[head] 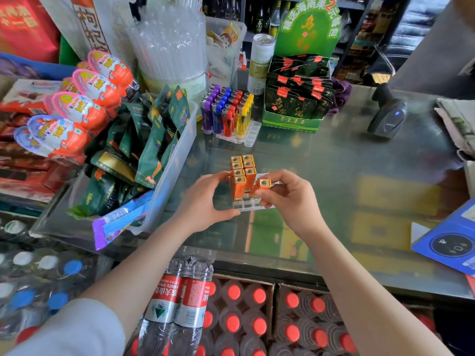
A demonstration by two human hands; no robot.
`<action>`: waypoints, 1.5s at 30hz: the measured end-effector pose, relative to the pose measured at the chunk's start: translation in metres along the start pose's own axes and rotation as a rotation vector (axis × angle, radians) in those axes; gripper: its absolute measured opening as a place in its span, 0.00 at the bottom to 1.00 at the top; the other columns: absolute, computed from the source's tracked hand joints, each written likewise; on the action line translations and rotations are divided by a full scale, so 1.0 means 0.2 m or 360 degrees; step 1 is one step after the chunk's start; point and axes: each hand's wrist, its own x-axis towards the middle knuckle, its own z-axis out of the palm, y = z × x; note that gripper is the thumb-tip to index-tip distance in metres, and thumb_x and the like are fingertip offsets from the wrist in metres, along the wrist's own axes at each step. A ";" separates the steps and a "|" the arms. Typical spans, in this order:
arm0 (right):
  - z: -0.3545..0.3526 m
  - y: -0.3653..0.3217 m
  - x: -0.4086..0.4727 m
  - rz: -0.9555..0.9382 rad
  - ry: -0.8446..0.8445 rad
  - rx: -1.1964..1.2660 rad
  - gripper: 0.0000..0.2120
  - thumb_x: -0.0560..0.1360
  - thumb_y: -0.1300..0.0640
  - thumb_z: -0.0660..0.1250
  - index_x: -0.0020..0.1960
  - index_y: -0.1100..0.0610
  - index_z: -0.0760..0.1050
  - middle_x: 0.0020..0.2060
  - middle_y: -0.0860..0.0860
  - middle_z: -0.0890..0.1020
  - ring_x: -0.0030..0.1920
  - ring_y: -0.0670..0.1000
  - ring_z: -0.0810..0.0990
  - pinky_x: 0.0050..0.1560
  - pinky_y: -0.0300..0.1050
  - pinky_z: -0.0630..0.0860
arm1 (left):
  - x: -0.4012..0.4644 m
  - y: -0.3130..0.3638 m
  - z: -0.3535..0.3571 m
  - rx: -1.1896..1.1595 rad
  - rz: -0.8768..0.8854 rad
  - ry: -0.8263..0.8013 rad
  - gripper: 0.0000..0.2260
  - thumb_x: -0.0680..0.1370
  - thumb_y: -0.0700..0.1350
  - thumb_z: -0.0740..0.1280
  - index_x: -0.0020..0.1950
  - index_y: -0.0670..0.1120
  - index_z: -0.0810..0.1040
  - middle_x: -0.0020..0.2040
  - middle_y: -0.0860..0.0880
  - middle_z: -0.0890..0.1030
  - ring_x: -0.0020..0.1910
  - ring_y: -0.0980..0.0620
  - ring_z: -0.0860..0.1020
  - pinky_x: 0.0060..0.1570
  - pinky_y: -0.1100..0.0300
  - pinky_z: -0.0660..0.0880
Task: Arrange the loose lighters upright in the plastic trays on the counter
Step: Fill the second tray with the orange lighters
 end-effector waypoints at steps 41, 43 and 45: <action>-0.18 0.23 0.13 -0.0665 -0.0161 -0.1609 0.10 0.68 0.57 0.73 0.47 0.56 0.77 0.42 0.53 0.81 0.40 0.59 0.77 0.38 0.49 0.76 | 0.12 0.08 -0.10 0.0086 0.0000 -0.0373 0.32 0.72 0.46 0.67 0.72 0.51 0.56 0.73 0.51 0.61 0.71 0.53 0.57 0.68 0.58 0.55; -0.22 0.25 0.15 -0.0597 -0.0128 -0.1529 0.10 0.69 0.58 0.71 0.50 0.57 0.78 0.44 0.55 0.81 0.42 0.60 0.76 0.40 0.50 0.76 | 0.18 0.09 -0.12 0.0078 -0.0103 -0.0314 0.29 0.74 0.41 0.60 0.74 0.50 0.54 0.74 0.52 0.57 0.73 0.54 0.54 0.67 0.59 0.53; -0.25 0.26 0.17 -0.0559 -0.0114 -0.1473 0.10 0.70 0.60 0.70 0.51 0.57 0.78 0.45 0.56 0.81 0.43 0.60 0.75 0.41 0.51 0.76 | 0.27 0.09 -0.11 0.0133 -0.0187 -0.0152 0.25 0.77 0.39 0.56 0.74 0.50 0.56 0.74 0.53 0.57 0.72 0.53 0.57 0.68 0.55 0.56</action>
